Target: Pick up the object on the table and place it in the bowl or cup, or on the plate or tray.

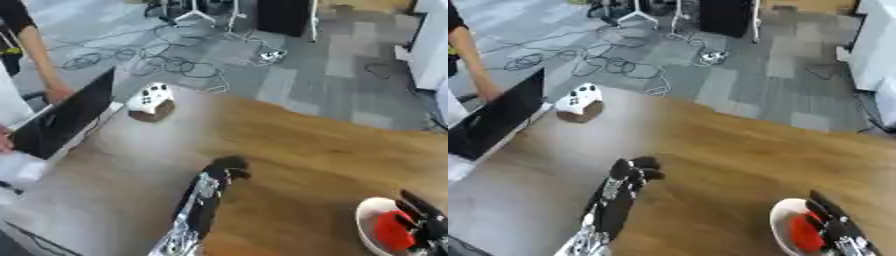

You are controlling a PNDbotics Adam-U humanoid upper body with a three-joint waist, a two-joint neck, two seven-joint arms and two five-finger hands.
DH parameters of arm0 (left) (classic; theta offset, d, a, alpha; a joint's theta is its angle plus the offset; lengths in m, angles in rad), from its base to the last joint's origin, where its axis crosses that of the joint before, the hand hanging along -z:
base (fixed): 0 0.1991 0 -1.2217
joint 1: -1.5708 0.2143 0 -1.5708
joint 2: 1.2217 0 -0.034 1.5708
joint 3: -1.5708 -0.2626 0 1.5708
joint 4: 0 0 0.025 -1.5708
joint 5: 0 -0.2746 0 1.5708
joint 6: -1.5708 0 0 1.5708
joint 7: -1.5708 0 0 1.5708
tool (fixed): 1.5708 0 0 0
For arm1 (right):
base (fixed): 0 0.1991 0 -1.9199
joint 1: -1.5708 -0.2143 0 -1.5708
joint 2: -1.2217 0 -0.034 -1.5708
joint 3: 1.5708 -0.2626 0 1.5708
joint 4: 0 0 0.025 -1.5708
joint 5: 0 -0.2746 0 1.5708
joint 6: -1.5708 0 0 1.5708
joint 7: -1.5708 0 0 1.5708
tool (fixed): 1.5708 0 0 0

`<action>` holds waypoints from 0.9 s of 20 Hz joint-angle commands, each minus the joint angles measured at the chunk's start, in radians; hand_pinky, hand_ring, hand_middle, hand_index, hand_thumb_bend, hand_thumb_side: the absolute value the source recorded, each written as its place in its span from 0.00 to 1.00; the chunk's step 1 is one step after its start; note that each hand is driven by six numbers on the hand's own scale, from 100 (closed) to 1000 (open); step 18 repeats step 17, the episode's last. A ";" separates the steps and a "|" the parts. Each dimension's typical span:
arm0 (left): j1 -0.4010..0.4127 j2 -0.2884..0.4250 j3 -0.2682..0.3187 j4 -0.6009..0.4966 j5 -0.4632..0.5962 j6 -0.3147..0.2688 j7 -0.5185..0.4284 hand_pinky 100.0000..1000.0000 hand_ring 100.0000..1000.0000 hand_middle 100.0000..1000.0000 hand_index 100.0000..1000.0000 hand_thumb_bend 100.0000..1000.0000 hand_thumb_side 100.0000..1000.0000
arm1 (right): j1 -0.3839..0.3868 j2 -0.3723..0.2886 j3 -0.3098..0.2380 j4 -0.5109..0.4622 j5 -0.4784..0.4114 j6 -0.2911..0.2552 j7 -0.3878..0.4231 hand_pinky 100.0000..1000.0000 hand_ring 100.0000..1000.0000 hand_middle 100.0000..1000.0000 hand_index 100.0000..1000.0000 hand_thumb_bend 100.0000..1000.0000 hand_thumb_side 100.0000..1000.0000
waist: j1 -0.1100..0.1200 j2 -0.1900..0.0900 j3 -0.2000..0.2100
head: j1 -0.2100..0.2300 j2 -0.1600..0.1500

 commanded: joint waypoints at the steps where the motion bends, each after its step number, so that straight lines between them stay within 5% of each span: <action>1: -0.001 -0.033 0.011 0.005 -0.020 -0.027 0.001 0.83 0.62 0.60 0.73 0.53 0.88 | -0.018 0.015 0.010 -0.008 0.004 -0.006 0.012 0.98 1.00 1.00 0.98 0.00 0.81 | -0.002 -0.007 0.007 | -0.025 -0.002; 9: 0.005 -0.062 0.010 0.015 -0.140 -0.046 -0.002 0.79 0.61 0.59 0.73 0.53 0.87 | -0.026 0.034 0.033 -0.017 0.000 -0.004 0.040 0.98 1.00 1.00 1.00 0.00 0.84 | -0.011 -0.002 0.006 | -0.062 0.031; 18: 0.006 -0.072 0.014 0.007 -0.203 -0.056 0.029 0.96 0.69 0.63 0.75 0.50 0.89 | -0.033 0.044 0.036 -0.026 -0.013 -0.017 0.041 1.00 1.00 1.00 1.00 0.00 0.94 | -0.017 0.003 0.009 | -0.061 0.033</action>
